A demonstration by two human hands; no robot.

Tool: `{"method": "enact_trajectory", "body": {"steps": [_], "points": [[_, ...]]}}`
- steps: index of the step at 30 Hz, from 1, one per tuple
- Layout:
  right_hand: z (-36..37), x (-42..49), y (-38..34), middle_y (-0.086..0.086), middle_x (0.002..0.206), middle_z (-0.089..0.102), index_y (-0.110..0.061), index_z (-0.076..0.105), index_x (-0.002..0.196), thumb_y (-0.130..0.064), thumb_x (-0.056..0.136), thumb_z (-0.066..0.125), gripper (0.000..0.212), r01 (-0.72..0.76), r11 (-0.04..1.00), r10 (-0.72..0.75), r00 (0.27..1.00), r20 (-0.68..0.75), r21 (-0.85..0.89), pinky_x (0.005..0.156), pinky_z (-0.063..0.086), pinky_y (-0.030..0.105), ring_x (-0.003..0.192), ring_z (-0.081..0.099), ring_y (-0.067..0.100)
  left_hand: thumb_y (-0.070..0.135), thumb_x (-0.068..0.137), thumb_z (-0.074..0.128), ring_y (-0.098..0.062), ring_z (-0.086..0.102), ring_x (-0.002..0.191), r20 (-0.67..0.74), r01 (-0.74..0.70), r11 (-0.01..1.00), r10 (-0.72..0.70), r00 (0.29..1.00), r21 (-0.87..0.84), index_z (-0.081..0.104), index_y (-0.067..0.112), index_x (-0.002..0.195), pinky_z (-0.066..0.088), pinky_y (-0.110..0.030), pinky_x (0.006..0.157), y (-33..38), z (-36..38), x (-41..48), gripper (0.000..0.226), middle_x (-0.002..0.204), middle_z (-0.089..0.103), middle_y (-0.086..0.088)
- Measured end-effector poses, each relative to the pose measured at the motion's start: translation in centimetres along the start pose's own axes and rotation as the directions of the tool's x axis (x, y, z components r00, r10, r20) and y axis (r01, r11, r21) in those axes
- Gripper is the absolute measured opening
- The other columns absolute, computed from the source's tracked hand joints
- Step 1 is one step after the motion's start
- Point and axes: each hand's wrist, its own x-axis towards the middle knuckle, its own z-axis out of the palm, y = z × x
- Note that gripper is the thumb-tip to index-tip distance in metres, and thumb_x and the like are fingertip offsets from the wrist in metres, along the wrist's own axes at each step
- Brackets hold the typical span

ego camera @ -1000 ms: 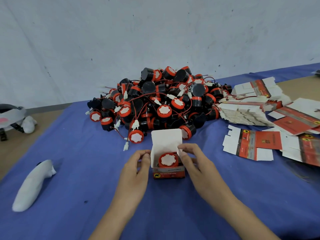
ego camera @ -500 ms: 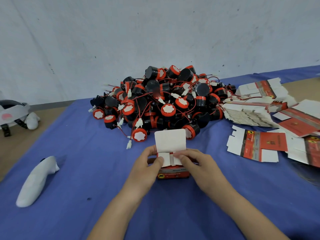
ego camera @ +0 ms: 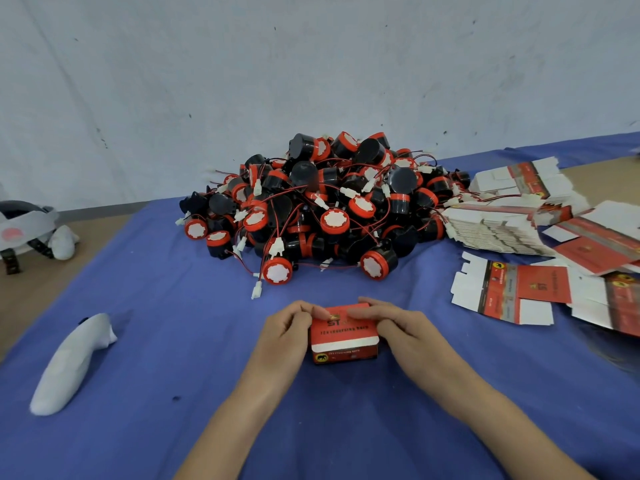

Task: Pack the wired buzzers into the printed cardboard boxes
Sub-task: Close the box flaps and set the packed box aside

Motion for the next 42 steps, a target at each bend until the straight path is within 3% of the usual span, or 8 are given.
{"method": "enact_trajectory", "body": {"steps": [4, 7, 10, 14, 21, 27, 34, 42], "points": [[-0.9, -0.8, -0.1, -0.043, 0.141, 0.042, -0.053, 0.069, 0.118, -0.02, 0.105, 0.042, 0.044, 0.064, 0.995, -0.056, 0.993, 0.1, -0.078, 0.097, 0.04, 0.008, 0.128, 0.04, -0.02, 0.036, 0.103, 0.05, 0.012, 0.053, 0.113, 0.16, -0.212, 0.951, 0.179, 0.971, 0.224, 0.063, 0.051, 0.104, 0.046, -0.013, 0.088, -1.2, -0.5, -1.0, 0.021, 0.133, 0.05, 0.037], [-1.1, -0.9, 0.2, -0.048, 0.142, 0.035, -0.051, 0.062, 0.125, -0.03, 0.103, 0.054, 0.032, 0.151, 0.971, -0.125, 0.982, 0.144, -0.186, 0.097, 0.043, 0.011, 0.124, 0.048, -0.014, 0.057, 0.09, 0.055, 0.011, 0.045, 0.129, 0.281, -0.289, 0.926, 0.218, 0.935, 0.244, 0.054, 0.06, 0.119, 0.046, -0.019, 0.1, -1.6, -1.5, -1.3, 0.029, 0.143, 0.038, 0.043], [-1.3, -0.9, 0.4, -0.043, 0.147, 0.033, -0.054, 0.059, 0.127, -0.049, 0.095, 0.058, 0.031, 0.211, 0.93, -0.162, 0.971, 0.178, -0.301, 0.101, 0.044, 0.017, 0.126, 0.049, -0.011, 0.059, 0.083, 0.061, 0.014, 0.042, 0.129, 0.315, -0.342, 0.898, 0.252, 0.915, 0.276, 0.051, 0.063, 0.12, 0.041, -0.008, 0.1, -1.7, -1.9, -1.2, 0.039, 0.143, 0.035, 0.045], [-1.6, -0.8, 0.9, -0.042, 0.149, 0.03, -0.056, 0.054, 0.127, -0.042, 0.097, 0.061, 0.033, 0.275, 0.871, -0.211, 0.958, 0.194, -0.408, 0.101, 0.043, 0.015, 0.127, 0.046, -0.014, 0.064, 0.085, 0.054, 0.013, 0.042, 0.13, 0.287, -0.433, 0.824, 0.342, 0.895, 0.366, 0.05, 0.063, 0.121, 0.04, -0.011, 0.1, -2.1, -1.6, -1.1, 0.036, 0.143, 0.036, 0.042], [-1.5, -0.8, 0.3, -0.04, 0.142, 0.04, -0.05, 0.052, 0.133, -0.046, 0.099, 0.052, 0.034, 0.235, 0.919, -0.194, 0.969, 0.154, -0.318, 0.093, 0.044, 0.011, 0.118, 0.054, -0.007, 0.076, 0.09, 0.039, 0.004, 0.051, 0.126, 0.223, -0.379, 0.873, 0.321, 0.92, 0.307, 0.047, 0.057, 0.131, 0.05, -0.023, 0.098, -2.3, -1.5, -0.9, 0.046, 0.139, 0.049, 0.033], [-1.0, -0.9, 0.0, -0.032, 0.138, 0.048, -0.053, 0.052, 0.128, -0.038, 0.105, 0.045, 0.028, 0.236, 0.934, -0.213, 0.971, 0.111, -0.27, 0.098, 0.05, 0.025, 0.122, 0.054, -0.001, 0.061, 0.097, 0.039, 0.007, 0.055, 0.12, 0.199, -0.371, 0.891, 0.327, 0.924, 0.26, 0.052, 0.058, 0.126, 0.044, -0.007, 0.089, -1.7, -1.4, -1.1, 0.032, 0.131, 0.055, 0.035], [-1.4, -1.3, 0.3, -0.041, 0.145, 0.035, -0.052, 0.055, 0.13, -0.038, 0.105, 0.048, 0.03, 0.242, 0.918, -0.202, 0.967, 0.152, -0.314, 0.099, 0.047, 0.02, 0.125, 0.05, -0.007, 0.058, 0.089, 0.05, 0.013, 0.048, 0.125, 0.201, -0.321, 0.934, 0.288, 0.936, 0.155, 0.061, 0.048, 0.11, 0.047, -0.011, 0.092, -1.9, -1.5, -1.4, 0.026, 0.139, 0.045, 0.04], [-1.7, -2.0, -0.2, -0.042, 0.155, 0.02, -0.064, 0.046, 0.133, -0.039, 0.106, 0.041, 0.038, 0.266, 0.851, -0.198, 0.961, 0.193, -0.453, 0.102, 0.046, 0.024, 0.132, 0.045, -0.007, 0.059, 0.093, 0.046, 0.007, 0.047, 0.13, 0.211, -0.402, 0.869, 0.352, 0.912, 0.29, 0.059, 0.049, 0.108, 0.049, -0.02, 0.095, -2.3, -1.8, -1.5, 0.023, 0.144, 0.04, 0.037]]}}
